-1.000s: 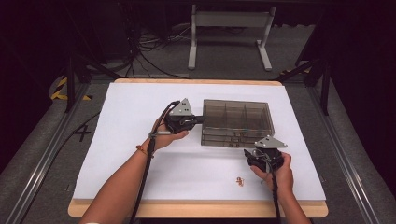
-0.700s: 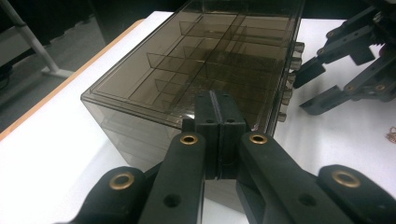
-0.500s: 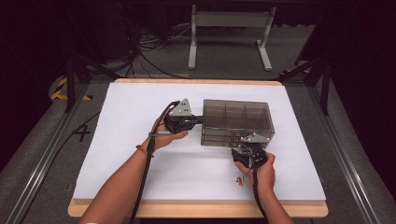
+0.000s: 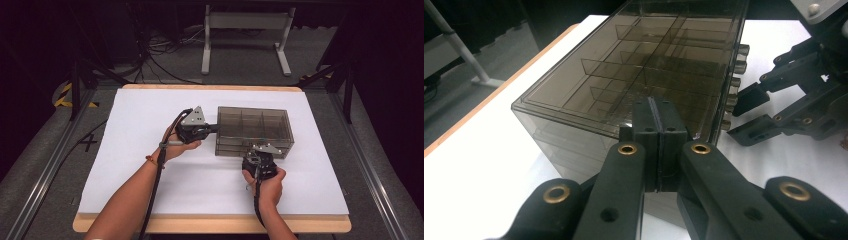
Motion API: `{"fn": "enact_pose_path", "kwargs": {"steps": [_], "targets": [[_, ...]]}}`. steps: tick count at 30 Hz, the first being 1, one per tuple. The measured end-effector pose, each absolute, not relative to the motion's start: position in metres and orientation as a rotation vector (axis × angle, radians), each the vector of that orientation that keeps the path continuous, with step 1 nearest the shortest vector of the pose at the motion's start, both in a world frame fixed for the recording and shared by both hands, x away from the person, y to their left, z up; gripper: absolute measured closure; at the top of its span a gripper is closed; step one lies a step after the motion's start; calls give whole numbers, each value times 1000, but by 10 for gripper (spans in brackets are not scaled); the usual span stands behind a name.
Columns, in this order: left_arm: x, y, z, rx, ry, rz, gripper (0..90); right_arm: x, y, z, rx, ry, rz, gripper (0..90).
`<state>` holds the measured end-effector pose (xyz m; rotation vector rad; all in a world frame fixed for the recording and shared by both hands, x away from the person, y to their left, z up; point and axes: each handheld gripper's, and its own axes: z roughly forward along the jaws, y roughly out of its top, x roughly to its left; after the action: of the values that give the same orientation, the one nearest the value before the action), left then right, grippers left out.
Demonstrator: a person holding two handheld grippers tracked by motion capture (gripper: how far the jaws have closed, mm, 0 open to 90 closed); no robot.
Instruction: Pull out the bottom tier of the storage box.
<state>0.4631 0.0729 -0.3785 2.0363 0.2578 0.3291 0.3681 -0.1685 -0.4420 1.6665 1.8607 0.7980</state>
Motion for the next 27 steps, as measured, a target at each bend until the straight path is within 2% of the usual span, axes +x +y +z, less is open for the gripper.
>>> {"fn": "enact_pose_path", "kwargs": {"steps": [13, 15, 27], "targets": [[463, 74, -379, 2032, 261, 316, 899, 364, -153, -446, 1723, 1673, 754, 526], [462, 74, -379, 2034, 258, 320, 899, 365, -153, -446, 1720, 1678, 748, 555], [462, 73, -379, 2033, 260, 324, 899, 366, -158, -446, 1761, 1703, 796, 564]]}}
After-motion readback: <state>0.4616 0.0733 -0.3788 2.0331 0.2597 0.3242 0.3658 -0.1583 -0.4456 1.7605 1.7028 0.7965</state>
